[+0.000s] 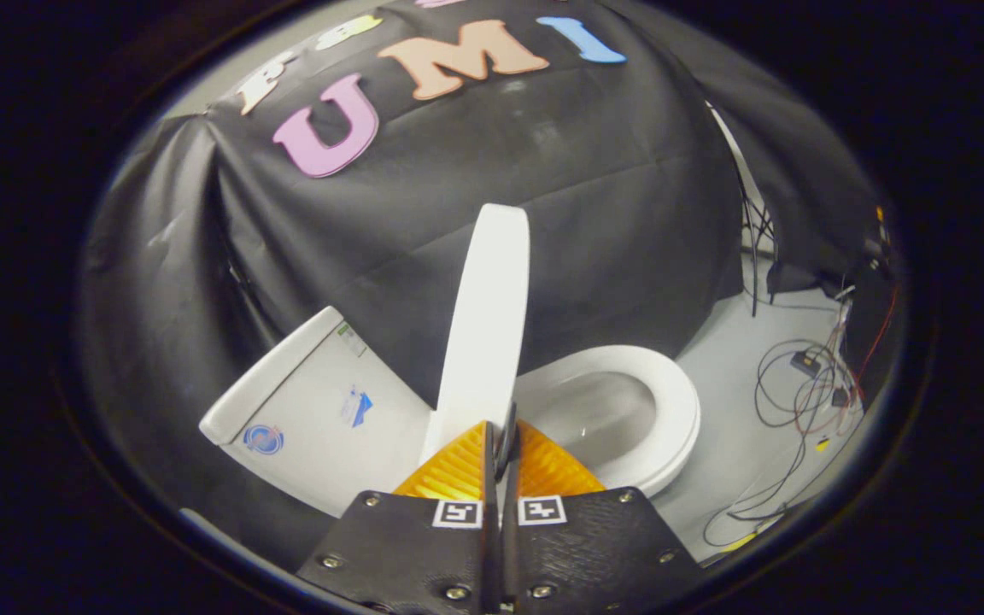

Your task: Open the toilet lid.

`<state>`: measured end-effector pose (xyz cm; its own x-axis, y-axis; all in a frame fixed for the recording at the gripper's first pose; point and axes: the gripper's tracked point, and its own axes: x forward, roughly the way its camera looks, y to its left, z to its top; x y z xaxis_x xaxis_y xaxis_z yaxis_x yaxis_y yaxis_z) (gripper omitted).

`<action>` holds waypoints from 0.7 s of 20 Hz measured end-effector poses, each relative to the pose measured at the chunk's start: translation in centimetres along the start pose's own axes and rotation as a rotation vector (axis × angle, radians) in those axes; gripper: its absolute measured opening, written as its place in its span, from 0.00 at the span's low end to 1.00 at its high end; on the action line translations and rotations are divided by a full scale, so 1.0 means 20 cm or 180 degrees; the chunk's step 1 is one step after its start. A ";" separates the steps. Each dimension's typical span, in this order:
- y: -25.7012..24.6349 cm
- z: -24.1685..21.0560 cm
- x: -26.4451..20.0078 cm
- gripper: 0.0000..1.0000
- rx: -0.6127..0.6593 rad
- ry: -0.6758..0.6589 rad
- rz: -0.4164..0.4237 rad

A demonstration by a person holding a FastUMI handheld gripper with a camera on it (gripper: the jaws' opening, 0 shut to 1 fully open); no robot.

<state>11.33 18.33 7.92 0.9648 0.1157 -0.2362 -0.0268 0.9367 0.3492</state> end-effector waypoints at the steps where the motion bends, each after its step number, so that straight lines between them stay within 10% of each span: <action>1: 0.02 0.00 0.00 0.01 -0.0033 0.0017 0.0021; 14: 0.28 0.03 -0.04 0.01 -0.0537 -0.0102 -0.0059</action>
<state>10.55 23.25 10.69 0.9733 0.0898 -0.2113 -0.0498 0.9811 0.1872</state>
